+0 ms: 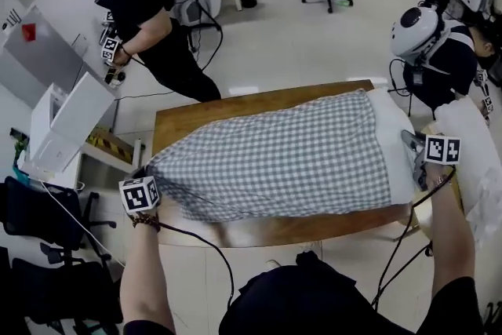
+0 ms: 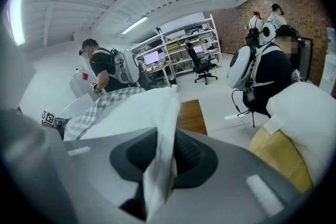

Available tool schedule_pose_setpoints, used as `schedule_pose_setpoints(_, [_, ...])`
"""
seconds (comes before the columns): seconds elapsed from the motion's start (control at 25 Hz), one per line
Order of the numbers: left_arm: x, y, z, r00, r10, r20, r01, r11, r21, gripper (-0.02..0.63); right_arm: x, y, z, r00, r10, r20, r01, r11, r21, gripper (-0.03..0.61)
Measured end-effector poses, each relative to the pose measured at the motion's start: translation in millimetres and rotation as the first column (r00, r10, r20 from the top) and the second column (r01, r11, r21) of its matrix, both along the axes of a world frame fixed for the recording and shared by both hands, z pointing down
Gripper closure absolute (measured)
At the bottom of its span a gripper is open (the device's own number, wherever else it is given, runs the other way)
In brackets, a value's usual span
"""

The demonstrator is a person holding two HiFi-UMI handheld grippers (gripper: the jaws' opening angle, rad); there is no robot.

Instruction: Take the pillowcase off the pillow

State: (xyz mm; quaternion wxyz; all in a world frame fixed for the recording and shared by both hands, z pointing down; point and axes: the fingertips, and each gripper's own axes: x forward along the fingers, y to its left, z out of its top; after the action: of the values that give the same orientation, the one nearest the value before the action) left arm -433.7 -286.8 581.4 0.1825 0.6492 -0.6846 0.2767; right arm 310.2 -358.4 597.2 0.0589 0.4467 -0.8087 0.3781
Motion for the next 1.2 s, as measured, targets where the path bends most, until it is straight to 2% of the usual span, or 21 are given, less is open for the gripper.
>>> schedule_pose_setpoints(0.12, [9,-13,14,1.000,0.017,0.014,-0.017,1.000,0.000,0.607,28,-4,-26,0.991,0.068,-0.118,-0.064,0.997,0.038,0.502])
schedule_pose_setpoints(0.2, [12,-18,21,0.999,0.026,0.025,-0.026,1.000,-0.001,0.607,42,-7,-22,0.989,0.105,-0.109,-0.103,0.994,0.024,0.503])
schedule_pose_setpoints(0.32, [6,-19,26,0.999,0.023,0.033,-0.022,1.000,-0.003,0.607,50,-12,-39,0.975,0.112,-0.192,-0.096,0.991,0.092,0.503])
schedule_pose_setpoints(0.52, [-10,-19,30,0.997,0.022,0.080,-0.022,1.000,-0.004,0.607,64,-12,-50,0.939,0.155,-0.307,-0.122,0.985,0.124,0.503])
schedule_pose_setpoints(0.64, [-25,-21,35,0.995,0.024,0.098,-0.024,1.000,-0.010,0.607,67,-14,-51,0.900,0.188,-0.393,-0.146,0.980,0.134,0.503])
schedule_pose_setpoints(0.8, [-37,-22,36,0.994,0.034,0.108,-0.034,0.999,-0.008,0.607,35,-46,-45,0.839,0.206,-0.503,-0.139,0.976,0.168,0.505])
schedule_pose_setpoints(0.88, [-35,-21,33,0.992,0.046,0.113,-0.046,0.999,-0.006,0.607,29,-59,-69,0.793,0.229,-0.564,-0.117,0.967,0.228,0.505])
schedule_pose_setpoints(1.04, [-26,-19,26,0.989,0.072,0.126,-0.072,0.997,-0.001,0.607,39,-44,-96,0.738,0.236,-0.632,-0.126,0.969,0.215,0.505])
schedule_pose_setpoints(1.2, [-18,-16,19,0.986,0.097,0.139,-0.098,0.995,0.002,0.607,10,-34,-145,0.663,0.278,-0.695,-0.075,0.948,0.308,0.505])
